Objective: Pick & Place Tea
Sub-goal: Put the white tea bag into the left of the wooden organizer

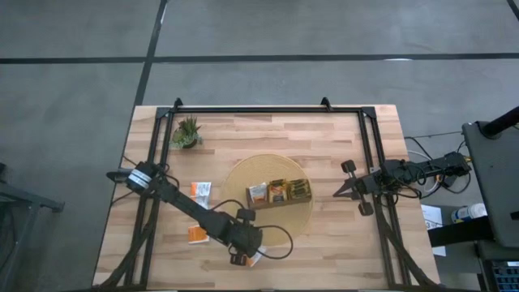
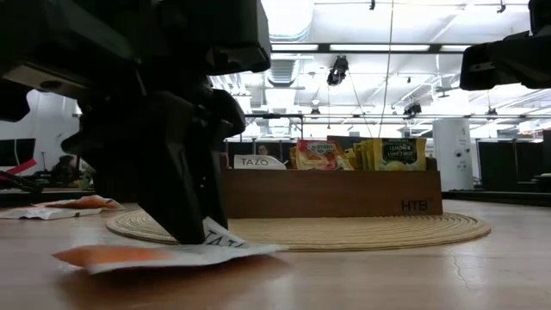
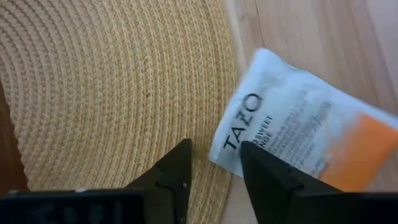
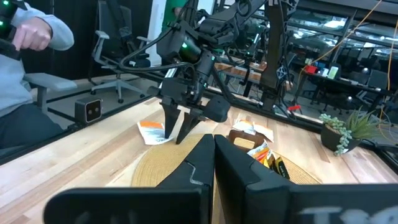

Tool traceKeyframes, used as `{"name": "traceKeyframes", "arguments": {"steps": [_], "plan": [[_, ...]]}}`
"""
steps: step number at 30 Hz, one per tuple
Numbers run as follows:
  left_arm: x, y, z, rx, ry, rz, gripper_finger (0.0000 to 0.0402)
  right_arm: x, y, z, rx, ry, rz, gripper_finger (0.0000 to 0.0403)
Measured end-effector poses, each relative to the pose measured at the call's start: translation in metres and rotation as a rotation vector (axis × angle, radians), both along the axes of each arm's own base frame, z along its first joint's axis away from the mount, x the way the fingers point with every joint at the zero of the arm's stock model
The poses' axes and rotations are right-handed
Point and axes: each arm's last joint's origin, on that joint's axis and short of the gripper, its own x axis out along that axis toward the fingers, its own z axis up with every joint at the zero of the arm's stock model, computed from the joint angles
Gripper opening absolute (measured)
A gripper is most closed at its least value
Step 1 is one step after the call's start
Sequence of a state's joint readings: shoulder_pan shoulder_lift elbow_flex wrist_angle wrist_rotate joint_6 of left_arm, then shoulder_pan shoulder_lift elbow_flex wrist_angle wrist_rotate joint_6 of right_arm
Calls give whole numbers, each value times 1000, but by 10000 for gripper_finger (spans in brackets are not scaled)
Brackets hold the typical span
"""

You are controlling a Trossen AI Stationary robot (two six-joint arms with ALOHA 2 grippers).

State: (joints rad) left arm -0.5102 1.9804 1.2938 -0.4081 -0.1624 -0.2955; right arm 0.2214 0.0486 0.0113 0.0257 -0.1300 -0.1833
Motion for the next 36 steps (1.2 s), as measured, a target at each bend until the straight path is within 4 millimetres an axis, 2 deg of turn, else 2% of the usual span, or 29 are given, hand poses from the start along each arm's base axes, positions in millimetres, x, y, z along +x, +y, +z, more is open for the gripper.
{"name": "traceKeyframes", "arguments": {"steps": [8,16,28,36], "plan": [[0,0,1,-2,-1,-1,13,0,0,0,0,0,0,9],[3,-4,7,-21,-8,-12,7,0,0,0,0,0,0,9],[6,-7,31,9,39,-11,6,0,0,0,0,0,0,9],[7,-7,33,7,39,-9,12,0,0,0,0,0,0,9]]}}
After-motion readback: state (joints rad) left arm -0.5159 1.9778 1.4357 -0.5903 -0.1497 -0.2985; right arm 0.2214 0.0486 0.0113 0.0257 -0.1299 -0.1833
